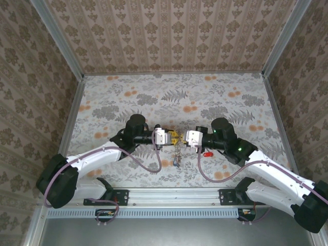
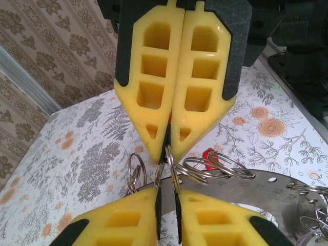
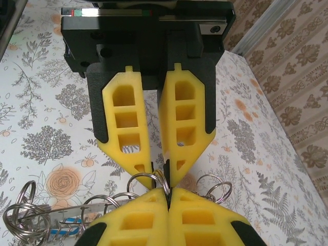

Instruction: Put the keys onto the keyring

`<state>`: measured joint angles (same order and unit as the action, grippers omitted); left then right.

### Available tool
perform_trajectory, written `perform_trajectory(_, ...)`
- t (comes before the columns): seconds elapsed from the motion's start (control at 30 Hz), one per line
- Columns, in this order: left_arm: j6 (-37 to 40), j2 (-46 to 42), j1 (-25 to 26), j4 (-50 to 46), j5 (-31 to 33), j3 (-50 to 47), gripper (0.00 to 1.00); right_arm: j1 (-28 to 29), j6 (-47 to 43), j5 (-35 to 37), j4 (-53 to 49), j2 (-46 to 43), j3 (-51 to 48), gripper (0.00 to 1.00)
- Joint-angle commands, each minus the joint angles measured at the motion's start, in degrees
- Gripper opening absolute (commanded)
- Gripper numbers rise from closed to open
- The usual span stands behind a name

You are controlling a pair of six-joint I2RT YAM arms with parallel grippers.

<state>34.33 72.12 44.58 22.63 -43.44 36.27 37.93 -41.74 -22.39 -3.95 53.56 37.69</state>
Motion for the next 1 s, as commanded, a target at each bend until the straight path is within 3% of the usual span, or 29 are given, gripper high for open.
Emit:
perform_trajectory(0.0, -1.2, -1.4, 0.4, 2.9, -5.0, 2.9, 0.20, 0.3, 0.4, 1.5, 0.5, -0.4, -0.9, 0.00)
perform_trajectory(0.3, -1.4, -0.6, 0.3, -0.4, -6.9, 3.9, 0.21, 0.3, 2.1, 1.6, 3.7, -0.8, -1.7, 0.00)
perform_trajectory(0.97, -0.2, -1.9, -1.6, -3.1, -0.5, 2.4, 0.24, 0.3, 4.0, -0.5, 5.8, -1.9, -2.4, 0.00)
